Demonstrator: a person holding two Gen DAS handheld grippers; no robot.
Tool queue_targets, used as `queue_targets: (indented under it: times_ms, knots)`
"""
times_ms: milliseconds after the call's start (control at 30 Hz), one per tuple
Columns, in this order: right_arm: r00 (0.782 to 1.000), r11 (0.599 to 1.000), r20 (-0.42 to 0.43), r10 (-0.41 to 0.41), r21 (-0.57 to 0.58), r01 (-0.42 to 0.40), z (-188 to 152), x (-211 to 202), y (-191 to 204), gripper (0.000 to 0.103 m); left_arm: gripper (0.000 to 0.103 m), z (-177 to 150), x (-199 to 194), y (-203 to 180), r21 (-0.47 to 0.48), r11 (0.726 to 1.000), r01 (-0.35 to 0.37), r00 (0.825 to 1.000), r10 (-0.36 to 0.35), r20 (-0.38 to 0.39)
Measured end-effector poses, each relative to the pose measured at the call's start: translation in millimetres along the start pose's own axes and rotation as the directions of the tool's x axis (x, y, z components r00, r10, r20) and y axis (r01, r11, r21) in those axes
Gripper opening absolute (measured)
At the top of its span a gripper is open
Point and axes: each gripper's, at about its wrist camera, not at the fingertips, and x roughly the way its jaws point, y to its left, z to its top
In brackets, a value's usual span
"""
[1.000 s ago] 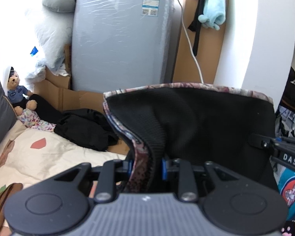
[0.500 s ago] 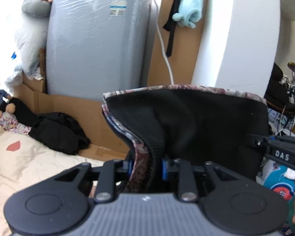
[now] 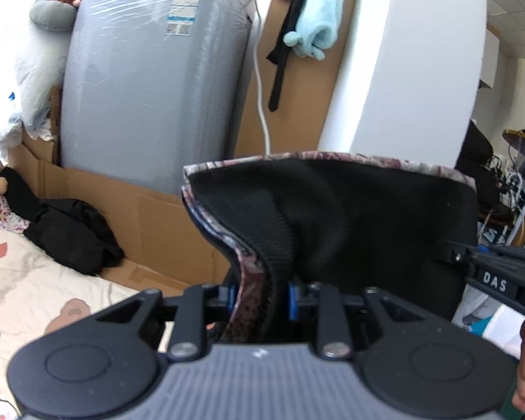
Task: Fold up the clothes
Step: 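Carry the held black pants with both grippers toward the white pillar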
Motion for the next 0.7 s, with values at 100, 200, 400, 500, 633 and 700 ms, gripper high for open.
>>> queue_targets:
  times_ms: [100, 200, 400, 500, 633, 700]
  knots:
    - [1.000, 1.000, -0.005, -0.017, 0.019, 0.017, -6.0, -1.9, -16.0, 0.011, 0.028, -4.5, 5.7, -10.4, -0.004, 1.000, 0.022, 1.000, -0.022, -0.012]
    - [0.999, 0.999, -0.008, -0.036, 0.024, 0.036, -11.3, -5.0, -30.3, 0.011, 0.028, -10.9, 9.7, -24.0, -0.008, 0.999, 0.051, 0.998, -0.051, -0.023]
    - [0.996, 0.996, -0.037, -0.079, 0.041, 0.080, -23.7, -10.0, -62.3, 0.011, 0.028, -28.6, 20.8, -44.9, -0.052, 0.994, 0.097, 0.993, -0.100, -0.068]
    - [0.994, 0.994, -0.054, -0.100, 0.046, 0.102, -33.6, -12.8, -75.7, 0.011, 0.028, -36.7, 25.1, -55.6, -0.054, 0.993, 0.101, 0.992, -0.105, -0.075]
    - [0.990, 0.991, -0.072, -0.123, 0.051, 0.127, -42.6, -14.6, -88.1, 0.011, 0.028, -49.2, 29.3, -71.6, -0.059, 0.991, 0.120, 0.988, -0.125, -0.095]
    - [0.988, 0.989, -0.076, -0.135, 0.055, 0.139, -47.1, -17.0, -94.8, 0.011, 0.028, -52.9, 32.0, -78.7, -0.056, 0.990, 0.132, 0.985, -0.137, -0.100]
